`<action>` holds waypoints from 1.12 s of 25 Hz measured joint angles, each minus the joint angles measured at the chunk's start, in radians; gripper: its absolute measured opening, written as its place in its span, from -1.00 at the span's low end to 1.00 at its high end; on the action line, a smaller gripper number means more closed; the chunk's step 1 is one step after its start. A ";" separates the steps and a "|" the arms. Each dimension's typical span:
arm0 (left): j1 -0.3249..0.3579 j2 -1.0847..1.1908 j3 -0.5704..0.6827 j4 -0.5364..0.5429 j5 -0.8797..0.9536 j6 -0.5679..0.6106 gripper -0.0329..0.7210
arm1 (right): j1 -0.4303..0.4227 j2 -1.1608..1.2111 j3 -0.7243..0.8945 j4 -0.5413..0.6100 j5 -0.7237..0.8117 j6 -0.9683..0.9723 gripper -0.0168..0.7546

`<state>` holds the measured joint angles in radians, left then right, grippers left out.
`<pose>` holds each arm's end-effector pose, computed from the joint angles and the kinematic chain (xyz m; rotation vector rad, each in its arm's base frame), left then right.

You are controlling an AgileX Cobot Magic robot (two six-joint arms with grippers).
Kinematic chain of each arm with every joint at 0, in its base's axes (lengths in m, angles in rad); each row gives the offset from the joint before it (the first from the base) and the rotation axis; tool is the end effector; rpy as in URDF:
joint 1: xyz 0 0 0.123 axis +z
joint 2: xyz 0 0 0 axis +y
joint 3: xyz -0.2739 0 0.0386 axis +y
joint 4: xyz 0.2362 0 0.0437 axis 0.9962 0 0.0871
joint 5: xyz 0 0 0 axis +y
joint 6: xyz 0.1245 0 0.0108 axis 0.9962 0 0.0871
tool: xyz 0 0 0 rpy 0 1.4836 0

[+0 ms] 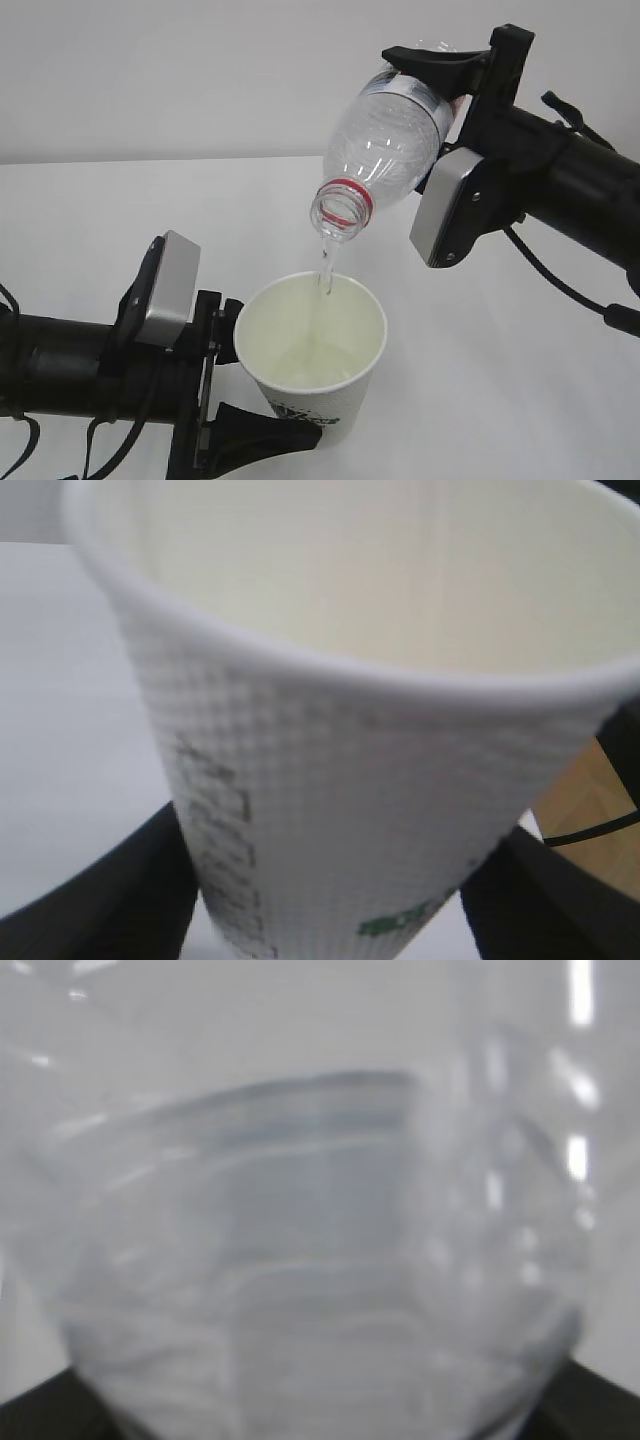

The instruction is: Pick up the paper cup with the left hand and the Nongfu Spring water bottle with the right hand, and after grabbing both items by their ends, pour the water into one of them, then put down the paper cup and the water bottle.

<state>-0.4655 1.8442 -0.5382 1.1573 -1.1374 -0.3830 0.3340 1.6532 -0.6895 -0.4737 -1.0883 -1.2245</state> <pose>0.2000 -0.2167 0.1261 1.3224 1.4820 -1.0582 0.3089 0.1606 0.2421 -1.3198 0.6073 -0.6326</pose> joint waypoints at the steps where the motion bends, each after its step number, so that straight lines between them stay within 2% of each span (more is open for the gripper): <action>1: 0.000 0.000 0.000 0.000 0.000 0.000 0.56 | 0.000 0.000 0.000 0.000 0.000 -0.001 0.32; 28: 0.000 0.000 0.000 0.000 0.000 0.000 0.56 | 0.000 0.000 0.000 0.004 0.000 -0.018 0.32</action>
<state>-0.4655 1.8442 -0.5382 1.1573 -1.1374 -0.3830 0.3340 1.6532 -0.6895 -0.4693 -1.0883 -1.2423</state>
